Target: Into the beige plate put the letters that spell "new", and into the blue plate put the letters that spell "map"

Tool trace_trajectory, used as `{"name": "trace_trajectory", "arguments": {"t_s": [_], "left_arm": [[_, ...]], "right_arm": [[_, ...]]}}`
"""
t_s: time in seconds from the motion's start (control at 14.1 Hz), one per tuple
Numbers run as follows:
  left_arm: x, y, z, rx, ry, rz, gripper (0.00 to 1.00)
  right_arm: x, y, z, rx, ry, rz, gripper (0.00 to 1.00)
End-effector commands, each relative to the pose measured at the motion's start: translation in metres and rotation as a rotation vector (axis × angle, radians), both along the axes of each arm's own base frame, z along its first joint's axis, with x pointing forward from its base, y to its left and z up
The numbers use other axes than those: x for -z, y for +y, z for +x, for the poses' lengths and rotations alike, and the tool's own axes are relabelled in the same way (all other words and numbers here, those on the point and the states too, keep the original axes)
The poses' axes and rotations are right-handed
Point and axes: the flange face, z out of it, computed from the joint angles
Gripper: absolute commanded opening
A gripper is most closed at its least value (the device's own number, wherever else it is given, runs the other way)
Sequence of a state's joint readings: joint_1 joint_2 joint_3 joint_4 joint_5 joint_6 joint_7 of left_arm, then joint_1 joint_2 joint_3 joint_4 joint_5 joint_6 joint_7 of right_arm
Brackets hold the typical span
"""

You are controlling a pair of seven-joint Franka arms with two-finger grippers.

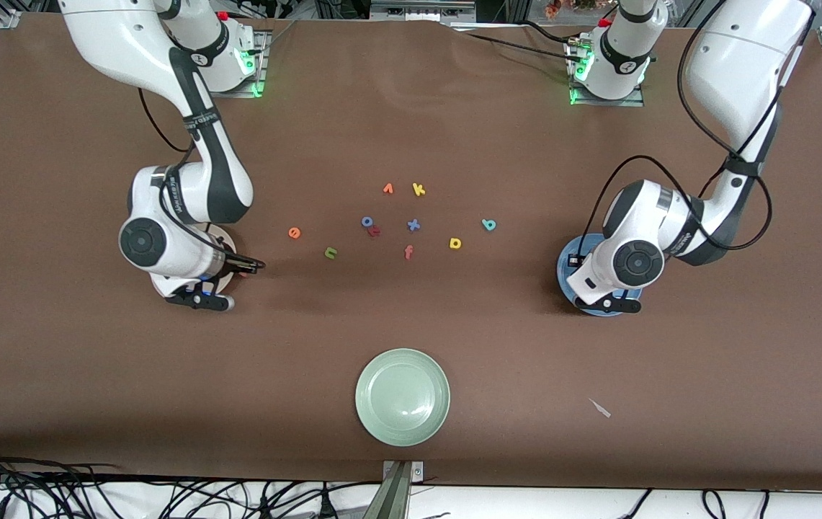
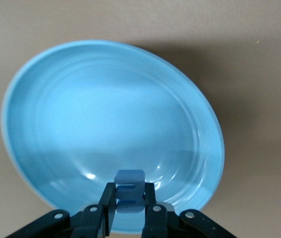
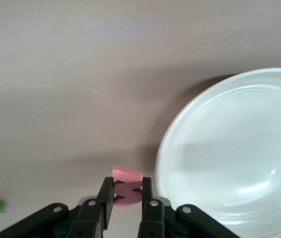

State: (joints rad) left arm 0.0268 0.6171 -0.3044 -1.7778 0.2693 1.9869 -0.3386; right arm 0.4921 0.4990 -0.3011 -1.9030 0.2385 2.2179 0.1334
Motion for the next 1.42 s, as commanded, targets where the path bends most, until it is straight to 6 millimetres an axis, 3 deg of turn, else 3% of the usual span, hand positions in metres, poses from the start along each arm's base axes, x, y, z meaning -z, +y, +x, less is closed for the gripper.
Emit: {"name": "trace_trajectory", "arguments": {"t_s": [0.0, 0.07, 0.14, 0.21, 0.28, 0.36, 0.43, 0.64, 0.92, 1.14, 1.35], "left_arm": [[0.003, 0.001, 0.002, 0.032, -0.010, 0.004, 0.33], [0.000, 0.002, 0.001, 0.031, -0.006, 0.008, 0.60], [-0.004, 0.000, -0.001, 0.036, 0.007, 0.015, 0.81], [-0.011, -0.005, -0.002, 0.042, 0.016, 0.023, 0.95], [-0.021, -0.009, -0.002, 0.048, 0.007, 0.026, 0.99], [-0.029, -0.014, -0.002, 0.043, 0.007, 0.015, 0.99], [-0.042, -0.030, -0.007, 0.050, 0.008, 0.002, 0.98], [-0.067, -0.068, -0.022, -0.082, 0.034, -0.056, 0.93], [-0.068, -0.117, -0.038, -0.249, -0.001, -0.057, 0.87], [-0.043, -0.159, -0.068, -0.376, -0.016, -0.018, 0.83], [-0.003, -0.177, -0.101, -0.444, -0.075, -0.061, 0.83]], "right_arm": [[0.004, -0.049, -0.029, -0.157, -0.038, 0.017, 0.00], [0.008, -0.064, -0.030, -0.208, -0.047, 0.015, 0.00], [0.011, -0.073, -0.029, -0.243, -0.061, 0.011, 0.00], [0.014, -0.077, -0.029, -0.258, -0.064, 0.009, 0.00], [0.015, -0.080, -0.029, -0.265, -0.060, 0.009, 0.00], [0.013, -0.078, -0.028, -0.244, -0.059, 0.013, 0.69], [0.008, -0.075, -0.027, -0.238, -0.059, 0.019, 1.00], [-0.011, -0.048, -0.021, -0.109, 0.003, 0.029, 1.00], [-0.019, 0.021, -0.032, 0.062, 0.010, 0.036, 1.00], [-0.016, 0.062, -0.044, 0.156, 0.000, 0.040, 1.00], [0.004, 0.088, -0.071, 0.171, -0.054, 0.056, 1.00]]}}
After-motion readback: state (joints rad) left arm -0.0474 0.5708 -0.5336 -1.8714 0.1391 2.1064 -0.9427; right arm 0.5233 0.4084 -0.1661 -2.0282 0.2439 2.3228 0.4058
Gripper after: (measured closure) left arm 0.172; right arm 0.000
